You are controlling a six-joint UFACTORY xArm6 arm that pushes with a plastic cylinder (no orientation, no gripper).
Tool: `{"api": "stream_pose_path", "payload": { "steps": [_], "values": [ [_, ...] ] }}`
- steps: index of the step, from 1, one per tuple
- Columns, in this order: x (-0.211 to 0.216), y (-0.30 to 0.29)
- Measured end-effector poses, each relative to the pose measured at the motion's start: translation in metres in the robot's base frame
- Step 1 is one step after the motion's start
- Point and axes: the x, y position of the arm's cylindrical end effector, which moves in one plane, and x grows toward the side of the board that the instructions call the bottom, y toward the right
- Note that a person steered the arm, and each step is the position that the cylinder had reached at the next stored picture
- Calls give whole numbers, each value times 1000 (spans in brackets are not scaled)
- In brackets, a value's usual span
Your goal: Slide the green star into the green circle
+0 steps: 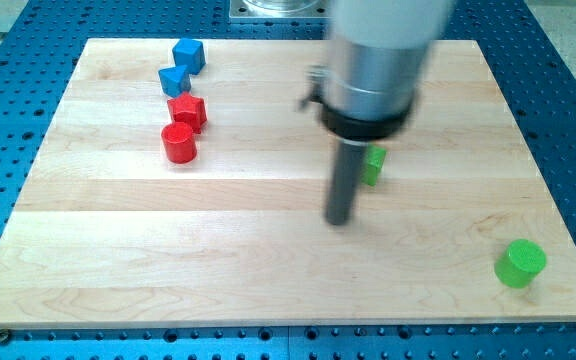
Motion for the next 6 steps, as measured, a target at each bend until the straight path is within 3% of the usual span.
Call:
{"api": "stream_pose_path", "payload": {
  "steps": [1, 2, 3, 4, 5, 6],
  "values": [
    [-59, 3],
    [-65, 61],
    [-32, 143],
    [-3, 164],
    [-46, 174],
    [-23, 188]
  ]
}}
